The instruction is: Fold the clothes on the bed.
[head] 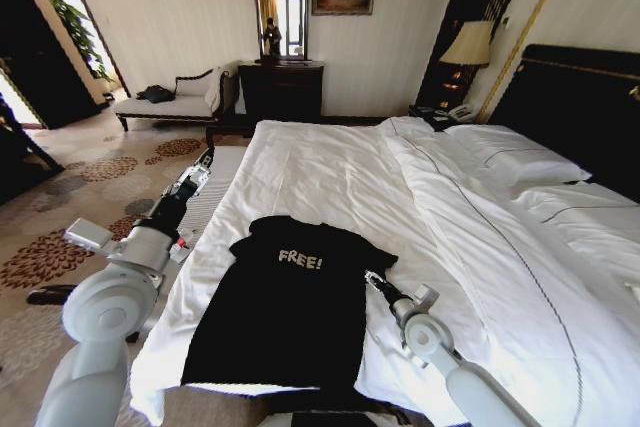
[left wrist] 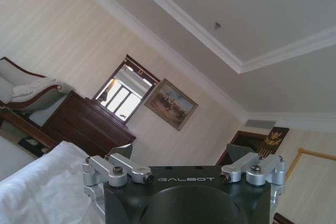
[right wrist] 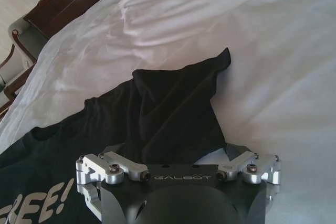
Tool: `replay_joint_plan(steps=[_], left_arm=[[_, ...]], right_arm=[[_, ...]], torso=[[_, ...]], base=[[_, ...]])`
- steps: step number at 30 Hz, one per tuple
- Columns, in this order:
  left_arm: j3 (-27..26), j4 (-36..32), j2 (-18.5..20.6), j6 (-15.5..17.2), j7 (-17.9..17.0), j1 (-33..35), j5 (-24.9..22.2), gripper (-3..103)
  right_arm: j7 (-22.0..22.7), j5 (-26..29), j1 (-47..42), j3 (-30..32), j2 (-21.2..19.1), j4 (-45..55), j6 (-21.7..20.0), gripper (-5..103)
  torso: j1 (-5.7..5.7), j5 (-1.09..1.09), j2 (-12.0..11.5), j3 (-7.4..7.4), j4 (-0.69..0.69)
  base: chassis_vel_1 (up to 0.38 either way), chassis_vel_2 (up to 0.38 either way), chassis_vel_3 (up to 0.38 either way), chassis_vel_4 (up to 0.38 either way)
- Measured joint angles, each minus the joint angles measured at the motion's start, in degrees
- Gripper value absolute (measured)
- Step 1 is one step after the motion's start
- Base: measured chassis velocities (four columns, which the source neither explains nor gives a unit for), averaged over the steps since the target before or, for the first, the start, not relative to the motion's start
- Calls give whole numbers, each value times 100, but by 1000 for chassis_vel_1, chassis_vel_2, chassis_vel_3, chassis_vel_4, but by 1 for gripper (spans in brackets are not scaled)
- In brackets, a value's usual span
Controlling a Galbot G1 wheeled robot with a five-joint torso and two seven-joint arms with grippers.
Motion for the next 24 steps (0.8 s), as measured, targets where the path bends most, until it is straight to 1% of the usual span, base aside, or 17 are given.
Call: replay_joint_plan(steps=[7, 9, 12, 13, 15, 16, 17, 18, 19, 20, 21, 23, 24], left_arm=[[56, 70, -8, 46, -42, -5, 182, 100], [88, 104, -8, 69, -59, -13, 246, 100], [104, 122, -9, 83, -71, -12, 282, 100], [106, 126, -9, 87, -77, -8, 294, 100], [105, 130, -8, 90, -87, 6, 312, 100], [99, 131, -4, 91, -91, 15, 318, 100], [90, 130, 3, 92, -98, 23, 329, 100], [90, 130, 3, 92, -98, 23, 329, 100], [84, 131, 7, 92, -101, 28, 337, 100], [74, 131, 13, 92, -106, 37, 357, 100], [65, 132, 15, 93, -112, 50, 388, 100], [62, 132, 16, 92, -116, 61, 410, 100], [62, 132, 11, 92, -120, 79, 429, 100]], right_arm=[[67, 127, -95, 171, 77, 12, 12, 101], [66, 141, -112, 216, 125, 12, 27, 93], [56, 137, -124, 234, 170, 11, 53, 93], [50, 131, -128, 238, 195, 5, 66, 82], [43, 118, -139, 241, 235, -8, 87, 70], [40, 110, -146, 241, 250, -12, 94, 70], [37, 94, -155, 242, 262, -16, 105, 65], [37, 94, -155, 242, 262, -16, 105, 65], [36, 83, -159, 241, 268, -18, 113, 59], [35, 67, -164, 242, 274, -21, 123, 59], [35, 36, -174, 243, 277, -22, 140, 48], [36, 15, -184, 245, 277, -23, 150, 48], [37, -6, -196, 250, 277, -22, 158, 43]], torso=[[0, 1, 0, 0, -3], [0, 1, -1, 0, -3], [0, 1, -2, 0, -2], [1, 1, -1, 0, -2], [1, 1, -1, 0, -2], [1, 1, -1, 0, -2], [1, 1, -2, 0, -2], [1, 1, -2, 0, -2], [1, 1, -2, 0, -2], [1, 1, -1, 0, -2], [1, 1, -2, 0, -2], [1, 1, -1, 0, -2], [1, 1, -1, 0, -2]], base=[[0, 0, 0, 0], [0, 0, 0, 0], [0, 0, 0, 0], [0, 0, 0, 0], [0, 0, 0, 0], [0, 0, 0, 0], [0, 0, 0, 0], [0, 0, 0, 0], [0, 0, 0, 0], [0, 0, 0, 0], [0, 0, 0, 0], [0, 0, 0, 0], [0, 0, 0, 0]])
